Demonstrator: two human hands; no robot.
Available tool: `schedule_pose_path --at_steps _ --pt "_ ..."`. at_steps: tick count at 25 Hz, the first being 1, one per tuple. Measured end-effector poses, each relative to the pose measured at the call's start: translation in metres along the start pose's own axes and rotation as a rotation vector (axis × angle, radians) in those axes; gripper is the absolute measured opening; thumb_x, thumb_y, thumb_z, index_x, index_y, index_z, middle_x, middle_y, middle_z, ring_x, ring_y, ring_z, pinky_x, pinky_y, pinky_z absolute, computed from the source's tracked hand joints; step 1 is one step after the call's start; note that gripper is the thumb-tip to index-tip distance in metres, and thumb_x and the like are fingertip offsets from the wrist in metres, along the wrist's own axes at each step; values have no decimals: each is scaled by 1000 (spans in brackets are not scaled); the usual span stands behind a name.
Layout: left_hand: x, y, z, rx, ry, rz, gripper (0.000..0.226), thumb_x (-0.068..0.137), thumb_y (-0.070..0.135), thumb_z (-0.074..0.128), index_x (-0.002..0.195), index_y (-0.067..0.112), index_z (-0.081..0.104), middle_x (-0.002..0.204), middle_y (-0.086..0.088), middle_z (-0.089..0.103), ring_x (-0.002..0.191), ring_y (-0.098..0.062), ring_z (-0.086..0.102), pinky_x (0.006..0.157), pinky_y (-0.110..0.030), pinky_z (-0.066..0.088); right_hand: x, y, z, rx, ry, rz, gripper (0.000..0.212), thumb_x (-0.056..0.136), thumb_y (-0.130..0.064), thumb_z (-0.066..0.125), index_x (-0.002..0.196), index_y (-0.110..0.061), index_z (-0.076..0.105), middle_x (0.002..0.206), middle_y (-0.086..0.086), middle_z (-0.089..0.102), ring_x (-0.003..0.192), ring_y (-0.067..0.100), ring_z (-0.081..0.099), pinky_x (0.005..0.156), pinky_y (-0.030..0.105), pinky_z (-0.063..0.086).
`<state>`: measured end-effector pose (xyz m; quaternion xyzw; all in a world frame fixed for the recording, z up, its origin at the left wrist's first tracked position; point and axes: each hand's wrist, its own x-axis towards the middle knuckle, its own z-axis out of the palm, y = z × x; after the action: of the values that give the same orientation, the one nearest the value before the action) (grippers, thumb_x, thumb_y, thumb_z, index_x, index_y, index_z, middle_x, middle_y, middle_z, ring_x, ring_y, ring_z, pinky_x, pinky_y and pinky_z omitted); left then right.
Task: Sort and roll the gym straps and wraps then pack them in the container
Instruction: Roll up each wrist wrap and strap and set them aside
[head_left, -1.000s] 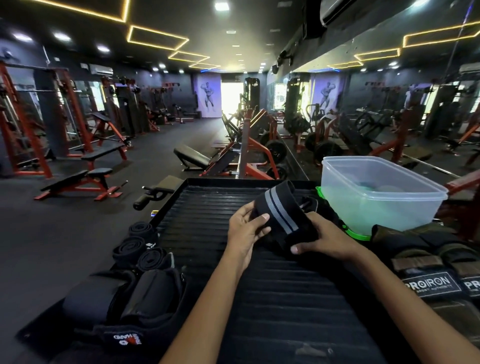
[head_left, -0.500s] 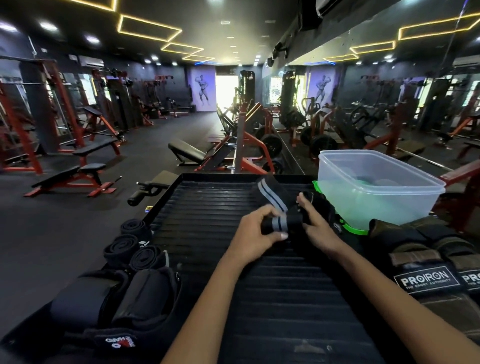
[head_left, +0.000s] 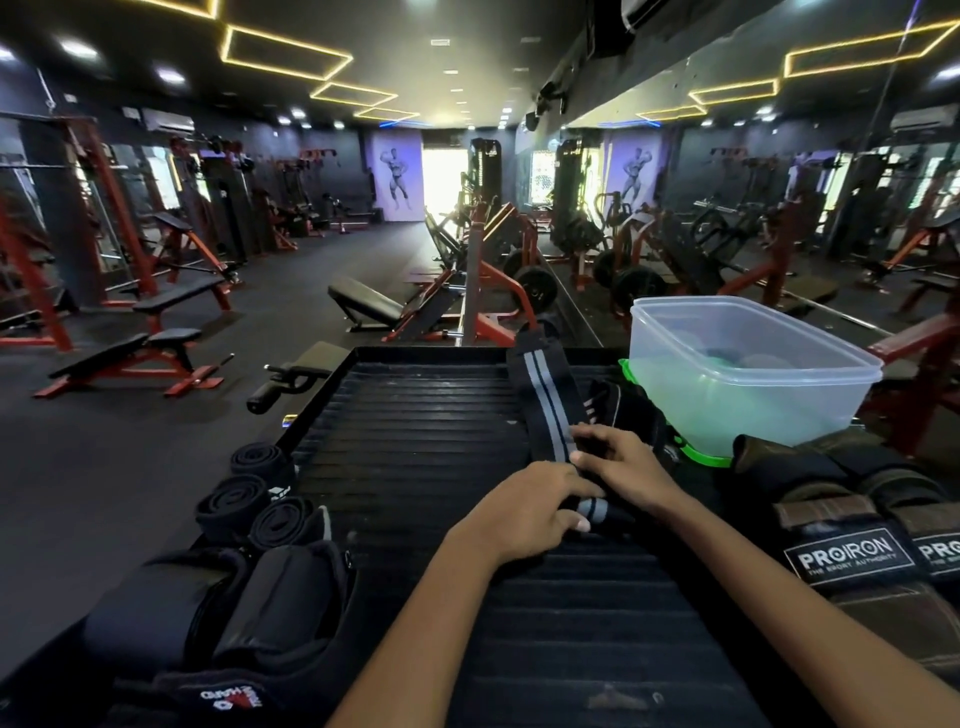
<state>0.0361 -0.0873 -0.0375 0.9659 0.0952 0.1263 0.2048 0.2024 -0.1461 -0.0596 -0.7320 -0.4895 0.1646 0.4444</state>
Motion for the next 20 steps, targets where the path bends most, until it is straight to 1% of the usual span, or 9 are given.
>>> schedule_pose_path --at_steps 2,4,6,8,10,12,14,16,20 --pt "1 -1 -2 2 52 -4 41 91 16 62 131 15 57 127 -6 60 116 -20 53 100 -31 41 -1 2 4 190 -39 4 45 93 -2 57 136 -13 51 142 4 49 134 14 41 114 33 32" --pt "0 -4 -3 28 70 -47 40 90 15 62 129 16 56 120 -7 63 110 -21 56 95 -34 44 -2 1 7 213 -70 -12 45 95 -1 52 138 -13 48 142 4 48 133 14 42 112 31 35" --pt "-1 -6 -2 56 91 -106 34 89 12 62 121 13 51 110 -8 63 100 -23 57 87 -39 47 1 4 8 -88 -9 -131 41 96 -8 54 136 -12 52 140 7 52 132 19 45 111 36 36" --pt "-2 -9 -1 71 155 -130 28 88 8 61 111 12 45 104 -8 60 93 -22 55 83 -41 47 1 3 7 -351 83 -301 34 93 -13 60 127 -14 60 135 5 55 129 18 47 109 35 36" --pt "-2 -13 0 67 225 -152 32 86 8 64 111 13 45 108 -5 55 95 -20 52 84 -39 47 -3 -4 3 -398 95 -414 24 90 -21 65 114 -17 68 126 -2 58 119 14 47 101 26 33" --pt "-1 -18 0 32 287 -197 31 84 8 67 108 13 48 109 -3 50 95 -19 51 84 -35 46 -8 -11 -2 -431 72 -488 19 87 -31 67 102 -20 71 117 -7 58 110 10 47 94 25 34" --pt "-1 -21 -1 -33 314 -254 27 81 9 70 100 11 51 103 -3 51 92 -18 51 82 -32 45 -10 -13 -6 -412 -1 -477 16 83 -32 70 94 -21 72 102 -9 63 96 8 53 86 25 42" --pt "-1 -25 -1 -101 319 -289 24 78 10 73 93 9 54 97 -4 54 89 -18 52 81 -33 47 -12 -15 -5 -318 -133 -378 11 82 -26 74 91 -22 71 89 -8 67 84 5 59 77 23 46" --pt "-3 -25 -1 -91 337 -297 23 78 17 73 90 14 53 94 -1 57 90 -17 52 77 -35 48 -12 -16 0 -239 -163 -279 9 83 -21 73 89 -27 69 85 -6 69 83 3 63 76 21 46"
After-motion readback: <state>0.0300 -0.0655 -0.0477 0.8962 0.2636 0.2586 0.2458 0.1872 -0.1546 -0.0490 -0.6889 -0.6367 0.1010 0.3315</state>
